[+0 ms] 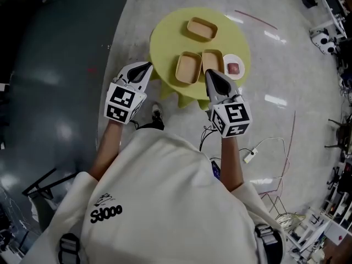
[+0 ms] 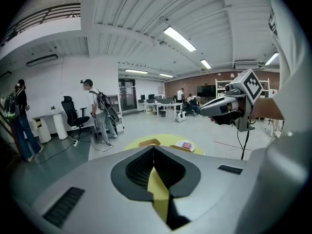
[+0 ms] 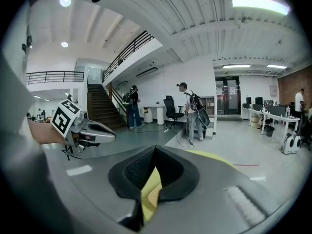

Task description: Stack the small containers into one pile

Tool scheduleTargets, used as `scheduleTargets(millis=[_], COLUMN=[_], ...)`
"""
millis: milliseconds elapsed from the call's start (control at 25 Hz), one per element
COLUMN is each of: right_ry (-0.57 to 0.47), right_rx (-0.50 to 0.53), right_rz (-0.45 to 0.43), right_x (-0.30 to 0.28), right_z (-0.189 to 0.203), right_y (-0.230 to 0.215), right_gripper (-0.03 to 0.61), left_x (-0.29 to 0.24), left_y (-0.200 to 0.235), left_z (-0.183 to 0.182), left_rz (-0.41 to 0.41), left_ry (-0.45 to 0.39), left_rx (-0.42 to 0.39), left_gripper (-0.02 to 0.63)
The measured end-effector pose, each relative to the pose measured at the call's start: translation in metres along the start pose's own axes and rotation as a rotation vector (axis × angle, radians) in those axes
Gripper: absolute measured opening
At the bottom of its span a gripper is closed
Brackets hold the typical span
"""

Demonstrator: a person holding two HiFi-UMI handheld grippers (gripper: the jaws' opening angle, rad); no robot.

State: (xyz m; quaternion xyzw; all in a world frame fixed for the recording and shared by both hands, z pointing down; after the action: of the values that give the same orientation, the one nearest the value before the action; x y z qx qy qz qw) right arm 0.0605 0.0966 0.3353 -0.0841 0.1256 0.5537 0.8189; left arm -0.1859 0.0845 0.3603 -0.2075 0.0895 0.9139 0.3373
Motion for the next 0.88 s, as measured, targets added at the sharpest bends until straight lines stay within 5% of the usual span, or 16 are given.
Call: scheduleTargets(millis=[880], right_ry=[0.022], right_rx=[-0.045], right_rz=[0.176], right_x=[-0.023], right_z=[-0.008], right_y=[0.02], right_gripper=[0.009], left_x=[-0.034], left_y=[0.067], left_z=[-0.005], left_rz=[0.173], left_ry=[-0.033], left_rx=[-0.035], left_gripper=[0.011])
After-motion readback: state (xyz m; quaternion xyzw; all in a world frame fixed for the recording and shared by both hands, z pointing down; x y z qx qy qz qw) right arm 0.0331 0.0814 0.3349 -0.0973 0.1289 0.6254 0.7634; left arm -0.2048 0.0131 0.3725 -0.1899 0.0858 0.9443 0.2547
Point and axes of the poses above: the fingertips, and each gripper's own axes: x backward along the fingers, y to its left, z out of its underside, the point moved 7 cm from there along x, backward along the fingers, and after that the axes turned 13 degrees about z, right-handed, at the moved point
